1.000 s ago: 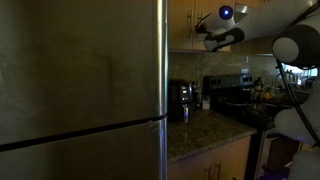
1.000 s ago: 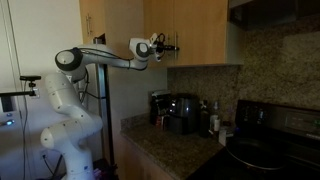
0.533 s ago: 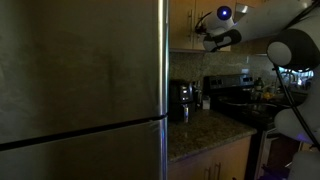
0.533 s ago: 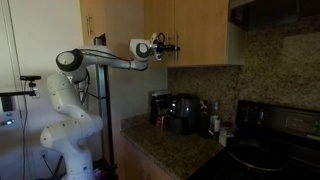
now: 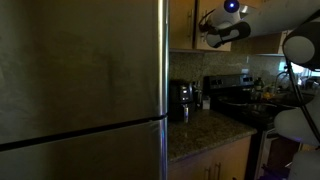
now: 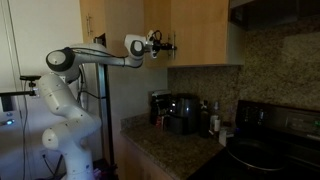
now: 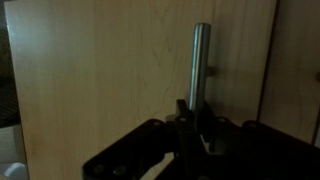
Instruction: Open the door of the kitchen cabinet
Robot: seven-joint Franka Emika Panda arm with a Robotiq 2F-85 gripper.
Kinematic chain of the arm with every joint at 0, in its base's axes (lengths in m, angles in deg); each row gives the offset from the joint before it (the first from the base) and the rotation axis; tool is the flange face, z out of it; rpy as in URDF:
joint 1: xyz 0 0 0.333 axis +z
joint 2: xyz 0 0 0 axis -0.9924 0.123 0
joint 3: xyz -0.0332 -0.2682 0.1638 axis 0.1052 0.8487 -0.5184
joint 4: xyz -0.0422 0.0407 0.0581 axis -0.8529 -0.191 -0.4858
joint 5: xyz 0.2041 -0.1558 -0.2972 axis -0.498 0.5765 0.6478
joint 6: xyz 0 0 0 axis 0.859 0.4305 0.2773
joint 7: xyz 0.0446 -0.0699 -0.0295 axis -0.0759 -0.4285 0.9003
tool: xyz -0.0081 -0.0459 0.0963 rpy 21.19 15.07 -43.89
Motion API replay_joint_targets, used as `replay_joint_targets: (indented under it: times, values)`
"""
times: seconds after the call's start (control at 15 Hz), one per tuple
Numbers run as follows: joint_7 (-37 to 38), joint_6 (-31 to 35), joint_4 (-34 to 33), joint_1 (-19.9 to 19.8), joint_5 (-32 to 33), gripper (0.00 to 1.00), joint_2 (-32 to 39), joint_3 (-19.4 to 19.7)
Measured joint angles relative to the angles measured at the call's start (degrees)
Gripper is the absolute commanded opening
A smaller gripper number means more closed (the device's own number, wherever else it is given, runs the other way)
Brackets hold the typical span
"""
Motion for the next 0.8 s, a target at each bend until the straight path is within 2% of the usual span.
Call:
replay_joint_targets:
  times: [0.47,0.6,0.8]
  values:
    - [0.24,-12.31,2.41,12.07,-0.21,0.02,-3.84,11.25]
    - [0.24,-14.41,2.87,14.01,-0.2,0.02,-4.67,13.18]
    - [0.47,-14.46,3.32,14.6,0.51,0.0,-5.11,13.46]
